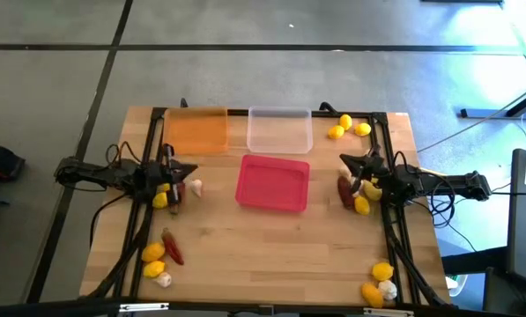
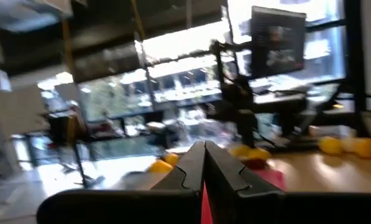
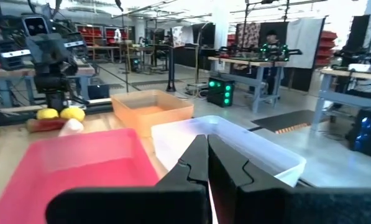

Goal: Sort produce into baskets
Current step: Put the white garlic in the orange bin

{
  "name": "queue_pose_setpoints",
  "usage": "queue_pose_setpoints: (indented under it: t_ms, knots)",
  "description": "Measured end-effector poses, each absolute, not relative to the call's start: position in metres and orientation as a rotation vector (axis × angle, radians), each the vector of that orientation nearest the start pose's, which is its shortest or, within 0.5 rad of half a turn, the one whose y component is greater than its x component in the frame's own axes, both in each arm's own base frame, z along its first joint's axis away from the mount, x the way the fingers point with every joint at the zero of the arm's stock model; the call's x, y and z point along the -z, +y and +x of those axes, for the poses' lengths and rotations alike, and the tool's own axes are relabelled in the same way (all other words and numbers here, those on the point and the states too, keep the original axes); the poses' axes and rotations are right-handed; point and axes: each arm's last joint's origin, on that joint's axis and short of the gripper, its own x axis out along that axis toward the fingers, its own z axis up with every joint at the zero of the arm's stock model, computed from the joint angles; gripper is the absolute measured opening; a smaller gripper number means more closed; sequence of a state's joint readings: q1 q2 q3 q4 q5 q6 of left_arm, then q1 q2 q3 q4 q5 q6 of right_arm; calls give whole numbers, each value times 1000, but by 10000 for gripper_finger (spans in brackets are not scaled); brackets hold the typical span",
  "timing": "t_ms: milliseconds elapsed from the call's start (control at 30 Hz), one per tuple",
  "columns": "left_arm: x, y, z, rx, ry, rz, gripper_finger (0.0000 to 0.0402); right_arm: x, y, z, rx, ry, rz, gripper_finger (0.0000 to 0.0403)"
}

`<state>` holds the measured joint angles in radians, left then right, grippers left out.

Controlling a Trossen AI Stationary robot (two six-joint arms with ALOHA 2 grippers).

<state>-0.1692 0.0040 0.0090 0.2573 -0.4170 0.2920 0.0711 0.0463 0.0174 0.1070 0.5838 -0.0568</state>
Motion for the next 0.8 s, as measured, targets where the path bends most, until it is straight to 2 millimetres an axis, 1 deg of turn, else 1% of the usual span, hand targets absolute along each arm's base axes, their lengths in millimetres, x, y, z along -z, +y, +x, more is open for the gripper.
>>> queue_pose_setpoints:
  t_ms: [133, 167, 267, 333, 500, 600, 700, 800]
  knots:
    - [-193, -3, 91, -299, -239, 226, 5, -176, -9, 95, 512, -67, -18, 7]
    - [-194, -3, 91, -296, -248, 200, 5, -176, -9, 95, 507, -67, -22, 7]
    - [-196, -3, 90, -288, -301, 0, 5, -176, -9, 96, 500, -69, -17, 7]
    - [-198, -2, 90, -291, -328, -92, 5, -176, -8, 96, 479, -75, 5, 7]
    - [-196, -2, 90, -278, -326, -199, 5, -174, -8, 96, 459, -55, 16, 7]
    - [-197, -2, 90, -281, -337, -188, 7, -174, -8, 96, 459, -52, 15, 7]
    - [-197, 0, 90, -295, -335, -180, 26, -174, -8, 96, 458, -58, 39, 7]
    - [-196, 1, 91, -309, -327, -191, 65, -174, -8, 96, 457, -59, 46, 7]
